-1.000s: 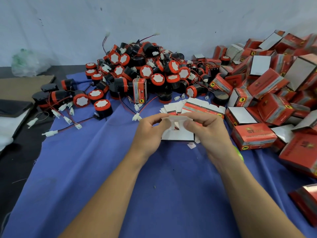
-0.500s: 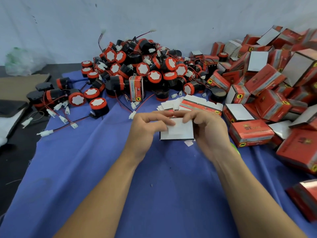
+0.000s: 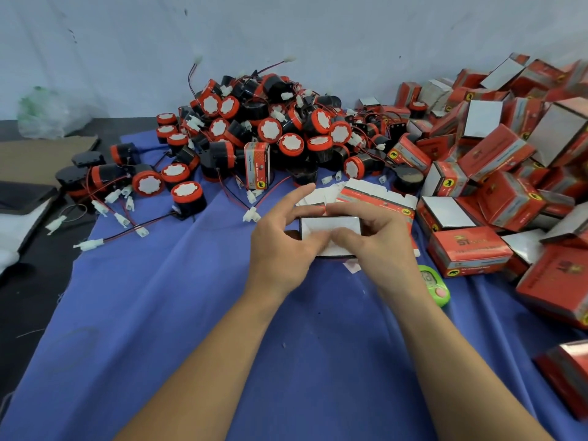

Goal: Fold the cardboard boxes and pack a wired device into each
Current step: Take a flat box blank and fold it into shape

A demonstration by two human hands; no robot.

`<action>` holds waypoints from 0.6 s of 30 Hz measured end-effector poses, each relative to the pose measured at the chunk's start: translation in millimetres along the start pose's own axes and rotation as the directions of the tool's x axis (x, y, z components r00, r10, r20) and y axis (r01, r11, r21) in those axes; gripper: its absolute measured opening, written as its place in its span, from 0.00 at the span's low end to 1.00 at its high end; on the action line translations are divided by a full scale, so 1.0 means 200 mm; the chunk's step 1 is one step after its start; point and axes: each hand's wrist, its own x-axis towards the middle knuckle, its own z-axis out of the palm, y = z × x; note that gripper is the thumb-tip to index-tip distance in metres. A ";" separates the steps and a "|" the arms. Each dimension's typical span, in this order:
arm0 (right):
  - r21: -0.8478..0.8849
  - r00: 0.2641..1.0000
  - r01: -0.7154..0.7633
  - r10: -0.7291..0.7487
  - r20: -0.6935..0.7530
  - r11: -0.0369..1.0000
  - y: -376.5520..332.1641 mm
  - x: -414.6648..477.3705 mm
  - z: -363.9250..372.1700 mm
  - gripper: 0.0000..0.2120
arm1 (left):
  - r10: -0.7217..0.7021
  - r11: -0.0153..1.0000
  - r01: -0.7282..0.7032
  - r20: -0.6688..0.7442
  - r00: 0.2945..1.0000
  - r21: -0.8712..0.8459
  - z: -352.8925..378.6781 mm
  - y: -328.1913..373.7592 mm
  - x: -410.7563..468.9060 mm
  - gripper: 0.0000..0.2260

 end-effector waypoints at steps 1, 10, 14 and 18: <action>0.055 0.999 -0.036 0.037 -0.009 0.998 -0.01 0.00 0.00 0.12 | -0.049 0.994 0.049 0.002 0.999 -0.093 0.00 0.01 0.01 0.24; -0.022 0.964 -0.143 0.144 0.225 0.990 -0.05 -0.03 0.00 0.13 | -0.152 0.900 0.127 -0.026 0.988 -0.417 -0.01 0.03 0.02 0.11; 0.145 0.948 -0.220 0.176 0.265 0.965 -0.05 -0.04 0.04 0.07 | -0.160 0.894 0.062 -0.186 0.970 -0.444 -0.05 0.02 0.05 0.10; 0.324 0.987 -0.140 0.159 -0.033 0.936 -0.07 -0.02 0.08 0.06 | -0.158 0.905 0.071 -0.175 0.972 -0.420 -0.11 -0.01 0.07 0.15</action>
